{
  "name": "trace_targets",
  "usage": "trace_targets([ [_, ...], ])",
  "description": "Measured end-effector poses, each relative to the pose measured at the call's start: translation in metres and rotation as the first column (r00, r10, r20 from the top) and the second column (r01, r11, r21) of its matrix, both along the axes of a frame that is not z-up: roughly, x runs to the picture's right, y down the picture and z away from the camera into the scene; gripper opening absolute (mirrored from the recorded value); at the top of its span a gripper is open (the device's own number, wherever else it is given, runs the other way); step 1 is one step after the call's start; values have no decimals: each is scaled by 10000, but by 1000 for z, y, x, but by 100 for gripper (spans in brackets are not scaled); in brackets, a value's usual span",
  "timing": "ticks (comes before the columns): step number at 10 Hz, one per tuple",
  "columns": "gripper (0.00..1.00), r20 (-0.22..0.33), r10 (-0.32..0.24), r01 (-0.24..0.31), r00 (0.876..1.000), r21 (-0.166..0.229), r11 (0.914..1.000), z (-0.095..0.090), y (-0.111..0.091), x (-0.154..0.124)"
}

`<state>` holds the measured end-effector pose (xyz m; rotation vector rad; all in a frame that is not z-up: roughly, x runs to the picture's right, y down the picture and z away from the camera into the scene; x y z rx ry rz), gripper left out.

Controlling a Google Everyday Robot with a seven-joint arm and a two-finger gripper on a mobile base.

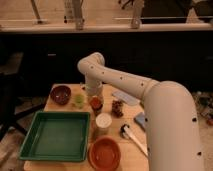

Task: Place apple in metal cup

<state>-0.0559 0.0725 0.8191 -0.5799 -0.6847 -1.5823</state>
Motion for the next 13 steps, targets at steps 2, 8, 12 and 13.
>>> trace_targets([
  [2, 76, 1, 0, 0, 10000, 0, 10000, 0, 0, 0],
  [8, 80, 1, 0, 0, 10000, 0, 10000, 0, 0, 0],
  [12, 80, 0, 0, 0, 10000, 0, 10000, 0, 0, 0],
  [13, 80, 0, 0, 0, 10000, 0, 10000, 0, 0, 0],
])
